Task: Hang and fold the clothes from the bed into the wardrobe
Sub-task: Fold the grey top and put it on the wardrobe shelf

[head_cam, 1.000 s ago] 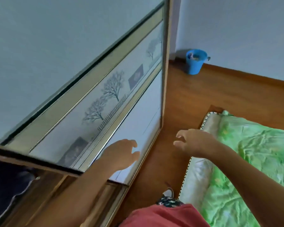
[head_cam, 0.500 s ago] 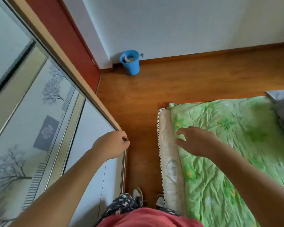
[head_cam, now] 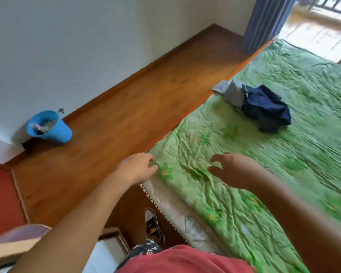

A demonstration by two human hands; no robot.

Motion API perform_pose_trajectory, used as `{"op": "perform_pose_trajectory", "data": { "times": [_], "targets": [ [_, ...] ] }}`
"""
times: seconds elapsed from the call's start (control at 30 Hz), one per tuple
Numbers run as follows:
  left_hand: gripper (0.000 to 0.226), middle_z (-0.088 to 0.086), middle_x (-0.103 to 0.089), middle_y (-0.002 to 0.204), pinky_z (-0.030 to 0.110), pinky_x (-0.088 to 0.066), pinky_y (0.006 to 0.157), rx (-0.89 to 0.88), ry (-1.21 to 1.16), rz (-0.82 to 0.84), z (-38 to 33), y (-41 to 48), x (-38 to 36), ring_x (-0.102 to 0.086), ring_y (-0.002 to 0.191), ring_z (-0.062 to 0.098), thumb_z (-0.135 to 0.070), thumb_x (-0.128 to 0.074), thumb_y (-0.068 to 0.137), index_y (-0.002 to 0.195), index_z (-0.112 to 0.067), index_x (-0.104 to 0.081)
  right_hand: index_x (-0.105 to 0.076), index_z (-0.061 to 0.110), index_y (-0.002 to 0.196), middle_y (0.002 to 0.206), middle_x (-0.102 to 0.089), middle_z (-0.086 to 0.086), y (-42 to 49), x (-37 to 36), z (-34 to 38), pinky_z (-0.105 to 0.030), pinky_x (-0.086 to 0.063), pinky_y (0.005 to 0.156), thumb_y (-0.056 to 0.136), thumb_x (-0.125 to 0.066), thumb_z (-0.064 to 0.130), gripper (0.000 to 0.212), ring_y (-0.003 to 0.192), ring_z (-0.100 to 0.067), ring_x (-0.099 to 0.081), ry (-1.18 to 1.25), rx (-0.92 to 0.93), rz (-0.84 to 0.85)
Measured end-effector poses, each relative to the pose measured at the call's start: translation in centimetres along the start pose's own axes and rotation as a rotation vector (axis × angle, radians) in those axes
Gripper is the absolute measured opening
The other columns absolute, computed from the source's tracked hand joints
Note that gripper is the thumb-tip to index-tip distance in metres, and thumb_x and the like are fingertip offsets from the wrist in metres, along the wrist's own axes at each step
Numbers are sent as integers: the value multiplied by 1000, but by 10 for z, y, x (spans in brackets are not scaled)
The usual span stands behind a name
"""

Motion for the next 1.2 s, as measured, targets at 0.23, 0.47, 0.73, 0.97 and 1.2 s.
{"op": "perform_pose_trajectory", "data": {
  "times": [0.23,0.47,0.73,0.97,1.2],
  "targets": [
    [41,-4,-64,124,38,-51,91,-150,100,24,56,67,75,-60,110,20,-51,-48,96,130,-30,-57,-52,37,136,127,-65,3,46,34,59,-39,-57,88,99,-42,61,46,112,-22,-65,81,-151,-48],
    [43,-5,-59,131,41,-49,97,-216,142,30,68,93,112,-57,117,19,-52,-46,98,135,-31,-53,-53,36,135,125,-65,3,72,64,80,-38,-57,85,98,-43,62,46,110,-22,-64,117,-189,-125],
    [45,-7,-59,133,42,-50,98,-220,97,16,119,123,139,-57,117,16,-54,-47,99,137,-32,-52,-53,32,136,129,-64,3,131,74,125,-38,-56,90,99,-43,61,48,113,-21,-63,125,-128,-96],
    [45,-8,-58,137,34,-57,91,-268,30,-36,216,214,195,-61,116,14,-53,-50,99,140,-36,-49,-55,35,135,129,-64,4,248,113,201,-38,-57,87,99,-41,61,46,113,-21,-63,117,-182,-140],
    [47,-10,-55,141,34,-55,95,-227,71,-40,367,278,278,-59,121,17,-56,-51,97,141,-39,-47,-52,32,139,131,-60,1,394,173,334,-38,-55,93,99,-45,58,48,117,-22,-61,173,-105,-108]
  ]
}}
Point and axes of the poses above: each hand's wrist, its own y-axis towards the middle knuckle, its own x-axis out of the back of the hand, z = x × y, the point moved 10 cm from there along y, towards the middle knuckle
